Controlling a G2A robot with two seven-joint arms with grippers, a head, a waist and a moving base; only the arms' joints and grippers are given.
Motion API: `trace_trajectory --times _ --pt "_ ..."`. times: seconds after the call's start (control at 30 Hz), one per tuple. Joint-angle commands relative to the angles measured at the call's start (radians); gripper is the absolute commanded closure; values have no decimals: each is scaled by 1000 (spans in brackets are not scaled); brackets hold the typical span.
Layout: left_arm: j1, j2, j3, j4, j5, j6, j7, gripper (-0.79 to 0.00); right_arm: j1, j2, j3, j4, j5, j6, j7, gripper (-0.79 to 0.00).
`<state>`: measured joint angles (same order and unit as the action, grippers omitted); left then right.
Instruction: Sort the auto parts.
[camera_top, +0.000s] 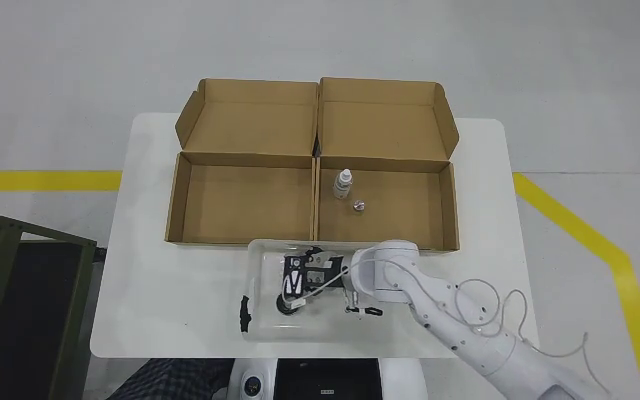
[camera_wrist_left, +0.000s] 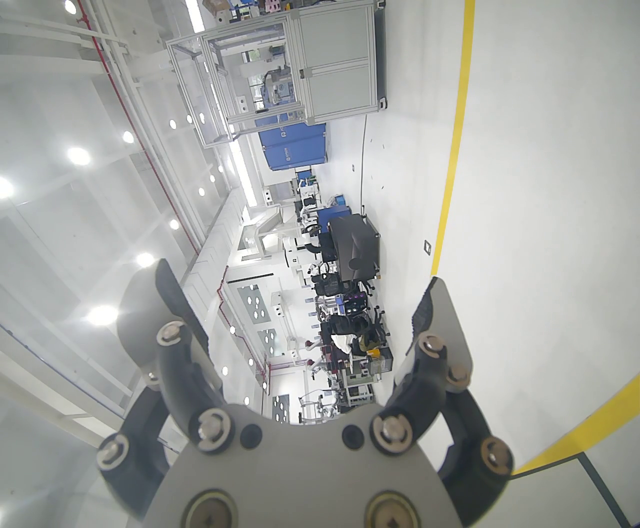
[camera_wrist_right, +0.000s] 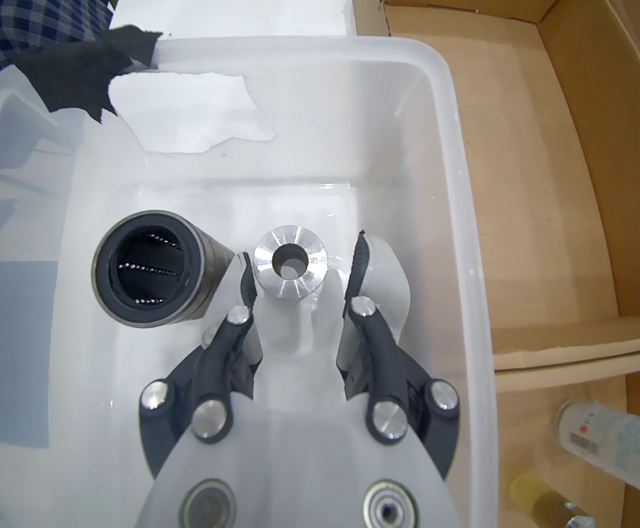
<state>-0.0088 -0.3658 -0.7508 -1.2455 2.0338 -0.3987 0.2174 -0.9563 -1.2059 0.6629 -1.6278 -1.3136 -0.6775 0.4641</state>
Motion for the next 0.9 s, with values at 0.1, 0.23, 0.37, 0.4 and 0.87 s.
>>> trace_trajectory --times 0.1,0.23,0.37,0.4,0.87 --pt "0 0 0 0 0 0 0 -785 5 -7 -9 15 -2 -2 -8 -369" --pt "0 0 0 0 0 0 0 -785 10 -13 -16 30 -6 -4 -13 -369" --pt "0 0 0 0 0 0 0 -785 14 -18 -22 39 -11 -3 -13 -369" --pt "0 0 0 0 0 0 0 -785 14 -20 -23 42 -13 -3 -14 -366" --pt "0 0 0 0 0 0 0 -785 17 -33 -31 69 -16 -16 -29 0"
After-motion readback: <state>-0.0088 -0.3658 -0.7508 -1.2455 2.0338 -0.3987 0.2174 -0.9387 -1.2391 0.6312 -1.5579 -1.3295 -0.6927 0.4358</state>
